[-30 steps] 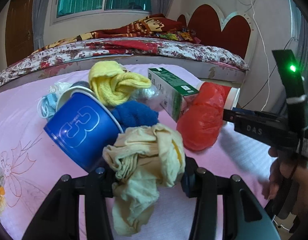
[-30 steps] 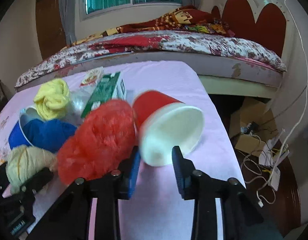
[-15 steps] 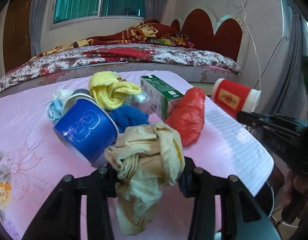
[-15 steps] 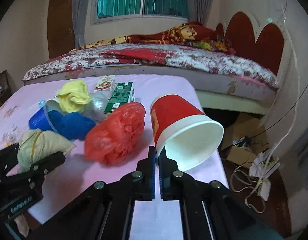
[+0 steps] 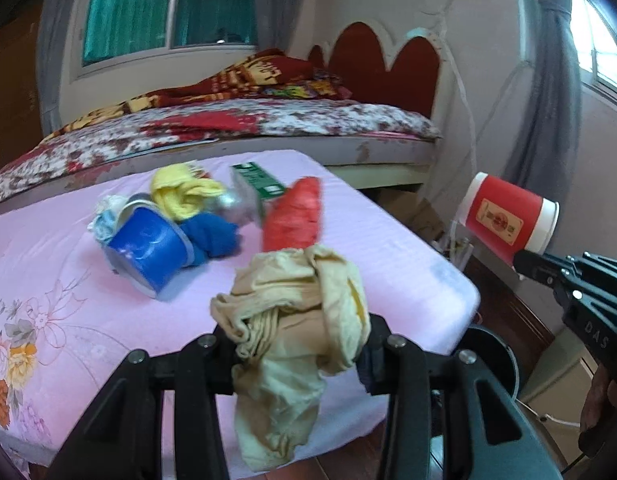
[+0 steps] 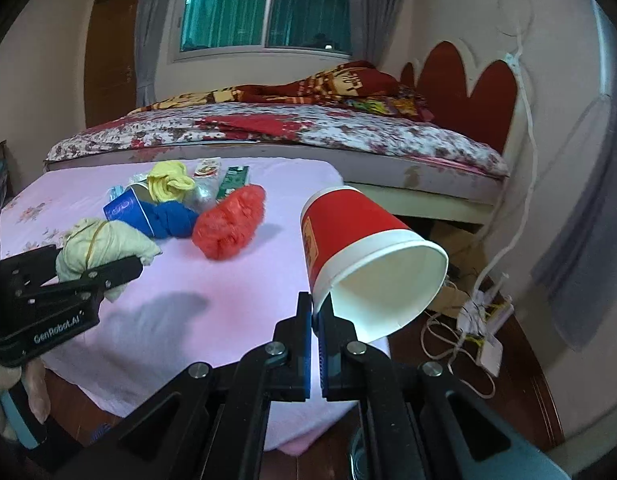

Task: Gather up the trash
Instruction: 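Grasp the beige cloth with the left gripper while the right gripper grasps the red-white paper cup, then carry both items over the black bucket and open both grippers, then move both grippers back toward the blue cup and red plastic bag, then grasp the blue cup with the left gripper while the right gripper grasps the red plastic bag, then carry the blue cup and red bag over the bucket and release both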

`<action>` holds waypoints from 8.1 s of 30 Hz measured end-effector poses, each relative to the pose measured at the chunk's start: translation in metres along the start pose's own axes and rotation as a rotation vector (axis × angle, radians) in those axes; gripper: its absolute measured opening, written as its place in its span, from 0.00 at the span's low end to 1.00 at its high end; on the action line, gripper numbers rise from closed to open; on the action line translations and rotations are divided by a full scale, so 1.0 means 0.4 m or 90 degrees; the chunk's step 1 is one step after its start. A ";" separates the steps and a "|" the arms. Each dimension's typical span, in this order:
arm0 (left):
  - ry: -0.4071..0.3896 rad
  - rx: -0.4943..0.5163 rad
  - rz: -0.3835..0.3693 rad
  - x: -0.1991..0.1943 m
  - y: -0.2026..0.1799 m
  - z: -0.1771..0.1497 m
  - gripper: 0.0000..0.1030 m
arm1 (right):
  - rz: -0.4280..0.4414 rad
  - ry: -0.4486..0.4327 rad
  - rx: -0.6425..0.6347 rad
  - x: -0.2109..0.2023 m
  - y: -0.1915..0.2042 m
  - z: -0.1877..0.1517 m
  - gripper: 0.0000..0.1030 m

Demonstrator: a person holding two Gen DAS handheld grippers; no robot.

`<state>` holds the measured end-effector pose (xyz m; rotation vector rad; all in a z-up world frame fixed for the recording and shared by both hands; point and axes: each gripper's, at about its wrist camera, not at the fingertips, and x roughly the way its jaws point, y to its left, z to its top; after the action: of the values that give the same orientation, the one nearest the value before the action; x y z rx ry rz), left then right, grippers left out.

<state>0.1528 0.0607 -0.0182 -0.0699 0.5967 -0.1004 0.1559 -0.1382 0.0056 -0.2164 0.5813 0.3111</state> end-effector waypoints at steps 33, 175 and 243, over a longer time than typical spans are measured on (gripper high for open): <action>0.145 0.185 -0.254 0.162 -0.514 -0.147 0.42 | -0.066 0.168 0.135 -0.081 -0.405 -0.451 0.03; 0.074 -0.131 0.163 0.153 0.406 0.020 0.76 | 0.068 0.074 0.077 0.405 0.187 0.159 1.00; 0.026 0.097 -0.114 -0.010 -0.237 -0.030 0.52 | -0.100 0.083 0.155 -0.068 -0.334 -0.212 0.26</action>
<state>0.1358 -0.0333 -0.0169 0.0269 0.6209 -0.3219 0.1380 -0.2929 -0.0330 -0.0463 0.7202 0.0734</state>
